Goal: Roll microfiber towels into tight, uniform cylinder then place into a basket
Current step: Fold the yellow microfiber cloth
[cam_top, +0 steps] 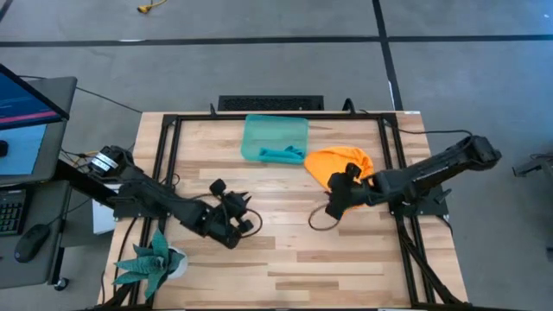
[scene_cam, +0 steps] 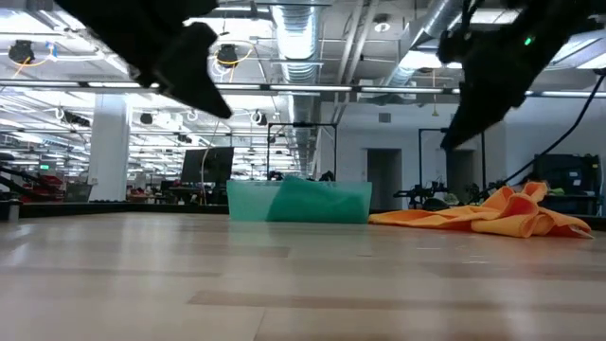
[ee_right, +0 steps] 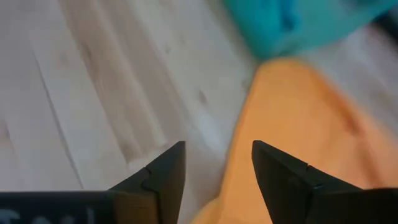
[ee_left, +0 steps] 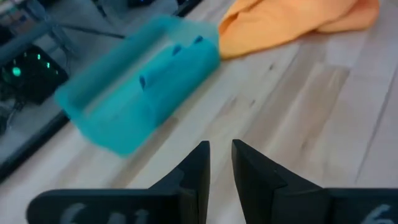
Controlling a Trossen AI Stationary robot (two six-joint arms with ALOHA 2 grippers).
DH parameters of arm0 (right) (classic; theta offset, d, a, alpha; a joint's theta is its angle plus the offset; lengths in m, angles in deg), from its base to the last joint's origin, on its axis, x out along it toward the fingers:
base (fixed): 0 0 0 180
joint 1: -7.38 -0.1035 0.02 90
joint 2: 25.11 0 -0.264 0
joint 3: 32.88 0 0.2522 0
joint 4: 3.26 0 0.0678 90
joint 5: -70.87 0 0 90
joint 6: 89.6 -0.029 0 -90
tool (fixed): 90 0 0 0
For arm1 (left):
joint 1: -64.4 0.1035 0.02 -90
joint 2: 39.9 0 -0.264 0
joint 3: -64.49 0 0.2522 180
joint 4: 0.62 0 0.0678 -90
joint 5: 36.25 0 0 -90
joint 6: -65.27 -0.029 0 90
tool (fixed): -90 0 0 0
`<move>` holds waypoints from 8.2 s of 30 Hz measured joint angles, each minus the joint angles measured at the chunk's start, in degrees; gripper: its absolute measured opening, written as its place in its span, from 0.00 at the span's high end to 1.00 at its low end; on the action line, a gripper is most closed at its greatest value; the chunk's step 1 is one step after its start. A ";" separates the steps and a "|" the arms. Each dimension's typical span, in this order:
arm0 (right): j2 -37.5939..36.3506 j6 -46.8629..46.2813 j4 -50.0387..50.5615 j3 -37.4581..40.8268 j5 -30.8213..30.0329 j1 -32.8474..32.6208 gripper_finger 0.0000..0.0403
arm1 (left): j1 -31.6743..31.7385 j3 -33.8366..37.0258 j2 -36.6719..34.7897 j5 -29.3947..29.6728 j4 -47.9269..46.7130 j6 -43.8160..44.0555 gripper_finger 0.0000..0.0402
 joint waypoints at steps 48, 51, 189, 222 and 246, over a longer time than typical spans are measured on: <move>30.55 4.99 -13.59 -5.14 6.90 16.48 0.96 | 12.93 -7.98 -0.61 -5.43 8.80 -27.10 0.62; 29.35 3.60 -8.40 -7.01 9.08 12.42 0.97 | 12.96 -7.98 -0.61 -5.42 8.79 -29.09 0.62; 19.98 4.94 11.34 -19.70 12.42 -14.15 0.86 | 6.82 -30.17 25.91 -32.84 -24.69 -33.13 0.62; 20.02 19.04 -4.05 -18.44 7.69 -5.73 0.86 | 15.70 2.99 2.43 -40.07 -0.32 -15.39 0.62; 20.03 19.04 -5.30 -15.75 7.71 -5.60 0.86 | 19.00 5.46 2.45 -41.99 -2.15 18.09 0.62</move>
